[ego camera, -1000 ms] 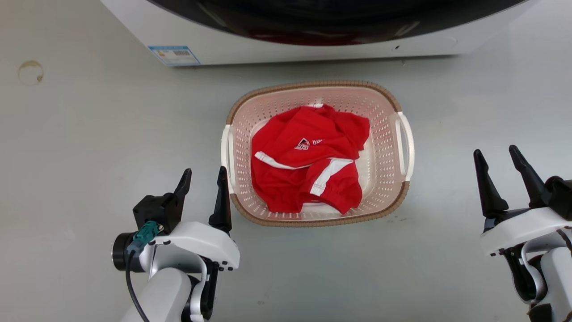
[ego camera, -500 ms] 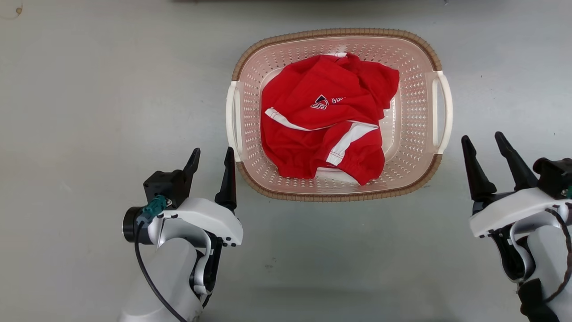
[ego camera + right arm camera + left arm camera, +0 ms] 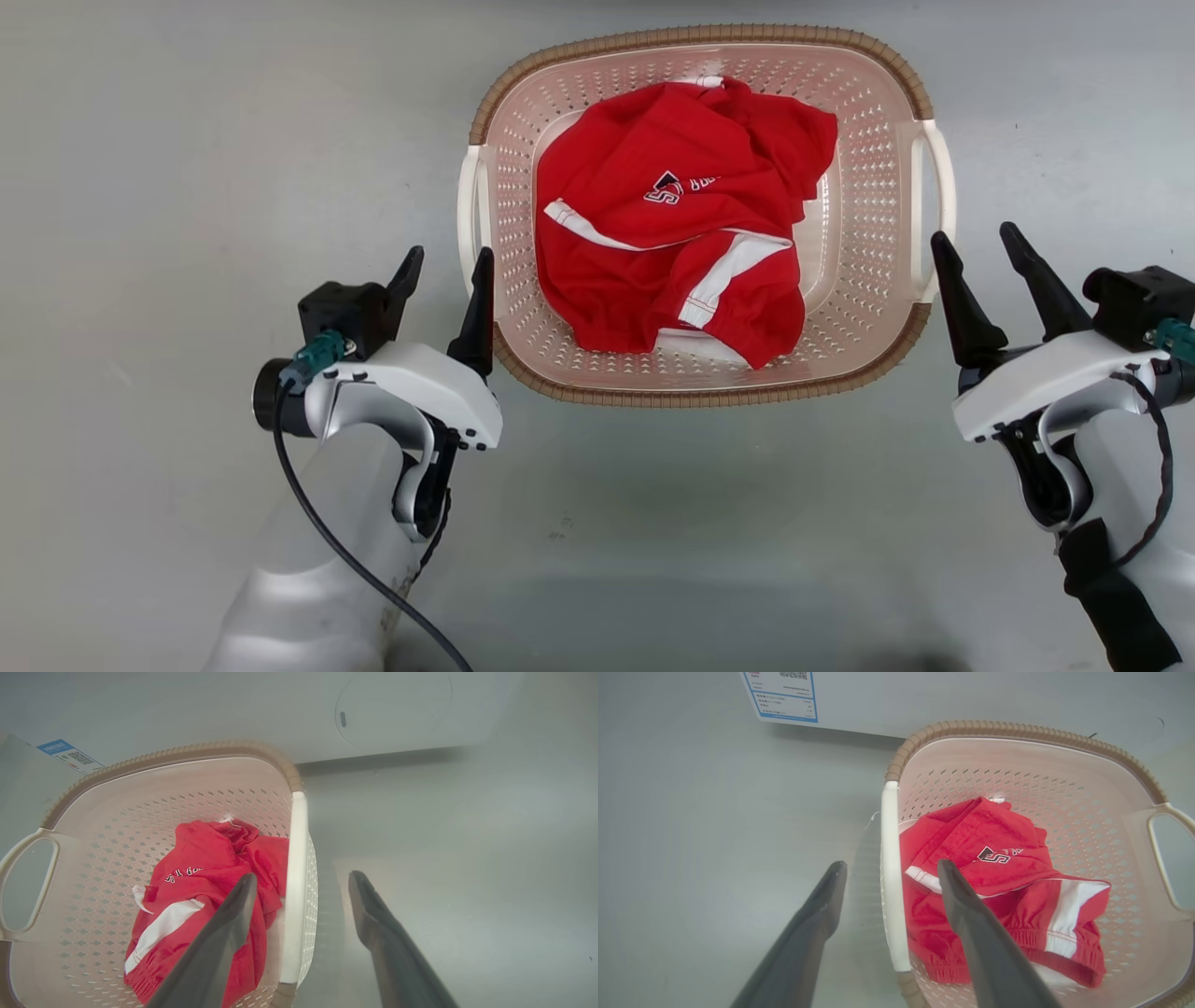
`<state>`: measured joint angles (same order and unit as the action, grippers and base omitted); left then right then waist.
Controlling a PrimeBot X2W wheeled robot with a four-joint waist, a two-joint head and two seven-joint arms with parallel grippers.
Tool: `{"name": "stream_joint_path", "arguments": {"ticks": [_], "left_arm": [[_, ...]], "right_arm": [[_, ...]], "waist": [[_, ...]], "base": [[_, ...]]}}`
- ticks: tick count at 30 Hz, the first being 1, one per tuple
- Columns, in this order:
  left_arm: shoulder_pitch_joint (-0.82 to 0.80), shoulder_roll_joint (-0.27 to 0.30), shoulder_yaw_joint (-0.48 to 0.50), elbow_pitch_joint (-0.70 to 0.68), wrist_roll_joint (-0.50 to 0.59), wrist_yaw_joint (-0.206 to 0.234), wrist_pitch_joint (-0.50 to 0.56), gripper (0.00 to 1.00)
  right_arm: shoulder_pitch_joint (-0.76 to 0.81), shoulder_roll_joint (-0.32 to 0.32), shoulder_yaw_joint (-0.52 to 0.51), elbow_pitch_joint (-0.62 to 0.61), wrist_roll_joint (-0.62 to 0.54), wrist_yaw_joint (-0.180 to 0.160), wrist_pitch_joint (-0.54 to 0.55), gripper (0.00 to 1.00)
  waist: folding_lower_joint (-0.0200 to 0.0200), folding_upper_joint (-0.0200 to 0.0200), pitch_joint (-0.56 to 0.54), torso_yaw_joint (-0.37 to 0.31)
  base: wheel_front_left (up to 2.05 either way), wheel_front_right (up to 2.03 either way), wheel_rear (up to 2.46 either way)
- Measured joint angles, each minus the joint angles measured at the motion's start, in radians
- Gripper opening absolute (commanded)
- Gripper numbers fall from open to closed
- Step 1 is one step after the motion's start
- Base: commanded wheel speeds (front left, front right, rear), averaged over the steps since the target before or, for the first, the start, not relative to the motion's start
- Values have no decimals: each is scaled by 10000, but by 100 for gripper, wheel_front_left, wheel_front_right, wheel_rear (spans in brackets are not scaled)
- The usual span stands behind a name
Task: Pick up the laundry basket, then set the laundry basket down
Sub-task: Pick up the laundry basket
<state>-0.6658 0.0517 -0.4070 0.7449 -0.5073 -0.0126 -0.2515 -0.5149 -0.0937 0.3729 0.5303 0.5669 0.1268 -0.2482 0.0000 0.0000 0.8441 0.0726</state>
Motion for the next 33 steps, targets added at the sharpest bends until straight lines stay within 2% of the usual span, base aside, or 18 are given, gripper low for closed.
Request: {"name": "stream_joint_path", "arguments": {"ticks": [4,17,23,33], "left_arm": [[-499,-46,136,671,211,-324,0,100],[-1933,-211,389,2476,842,-903,-15,100],[-2492,-247,445,2961,924,-1024,-17,100],[-3058,-305,430,3413,1120,-1126,-42,100]], "right_arm": [[-406,-23,360,387,274,0,0,100],[-1935,-4,1770,1511,1122,0,0,100],[-2542,-17,2205,1726,1639,0,0,100],[-3024,-17,2646,1935,1737,0,0,100]], "waist": [[0,0,176,20],[0,0,839,3],[0,0,1258,-42],[0,0,1636,-49]], "base": [[0,0,0],[0,0,0],[0,0,0],[0,0,0]]}}
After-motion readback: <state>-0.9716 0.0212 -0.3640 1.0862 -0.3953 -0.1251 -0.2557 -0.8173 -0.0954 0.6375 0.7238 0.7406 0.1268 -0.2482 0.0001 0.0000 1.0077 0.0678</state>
